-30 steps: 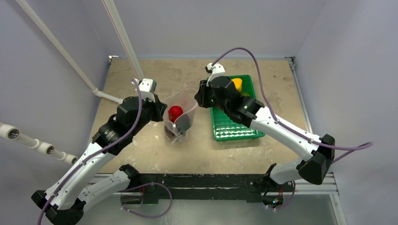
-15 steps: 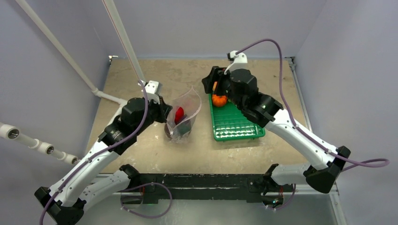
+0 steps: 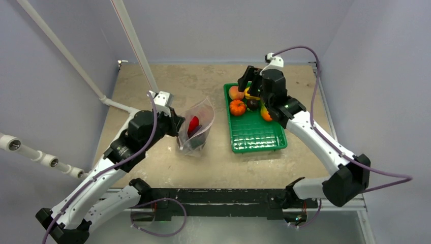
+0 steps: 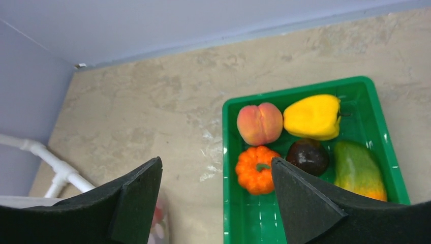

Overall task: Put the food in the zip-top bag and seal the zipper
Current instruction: Pick up the fake vegetable from the bin.

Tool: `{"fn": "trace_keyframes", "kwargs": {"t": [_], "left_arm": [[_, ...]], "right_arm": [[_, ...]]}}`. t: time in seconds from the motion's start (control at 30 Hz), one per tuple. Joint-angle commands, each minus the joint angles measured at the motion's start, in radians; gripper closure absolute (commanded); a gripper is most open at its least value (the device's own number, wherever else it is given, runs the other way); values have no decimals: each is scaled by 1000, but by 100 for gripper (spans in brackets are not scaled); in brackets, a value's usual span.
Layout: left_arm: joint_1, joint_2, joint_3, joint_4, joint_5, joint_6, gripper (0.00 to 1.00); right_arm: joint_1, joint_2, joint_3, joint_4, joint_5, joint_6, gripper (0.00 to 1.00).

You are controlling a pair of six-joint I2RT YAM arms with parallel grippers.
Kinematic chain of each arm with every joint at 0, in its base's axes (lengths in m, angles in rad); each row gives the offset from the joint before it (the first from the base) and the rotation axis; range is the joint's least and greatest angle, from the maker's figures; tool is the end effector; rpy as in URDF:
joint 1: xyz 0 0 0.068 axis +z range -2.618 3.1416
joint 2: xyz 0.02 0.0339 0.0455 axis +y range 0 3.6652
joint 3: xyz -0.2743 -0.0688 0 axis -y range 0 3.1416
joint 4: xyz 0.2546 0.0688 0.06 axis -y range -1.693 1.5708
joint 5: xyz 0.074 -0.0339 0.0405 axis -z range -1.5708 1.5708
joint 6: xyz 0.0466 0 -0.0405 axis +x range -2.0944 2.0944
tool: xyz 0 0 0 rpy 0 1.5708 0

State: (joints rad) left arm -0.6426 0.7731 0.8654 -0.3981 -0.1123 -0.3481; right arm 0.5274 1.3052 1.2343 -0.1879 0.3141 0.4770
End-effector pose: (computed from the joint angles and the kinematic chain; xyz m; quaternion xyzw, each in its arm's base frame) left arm 0.1523 -0.1075 0.3521 0.0853 0.8014 -0.2407 0.5408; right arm 0.2843 0.1489 0.3897 0.0756 0.7848 0.1814 0.5877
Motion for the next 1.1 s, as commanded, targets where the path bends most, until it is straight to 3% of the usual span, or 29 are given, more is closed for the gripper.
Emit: {"fn": "trace_keyframes", "kwargs": {"t": [0.0, 0.6, 1.07], "left_arm": [[1, -39, -11, 21, -22, 16, 100], [0, -44, -10, 12, -26, 17, 100], [0, -44, -9, 10, -32, 18, 100]], "right_arm": [[-19, 63, -31, 102, -77, 13, 19], [-38, 334, -77, 154, -44, 79, 13], [-36, 455, -9, 135, 148, 77, 10]]}}
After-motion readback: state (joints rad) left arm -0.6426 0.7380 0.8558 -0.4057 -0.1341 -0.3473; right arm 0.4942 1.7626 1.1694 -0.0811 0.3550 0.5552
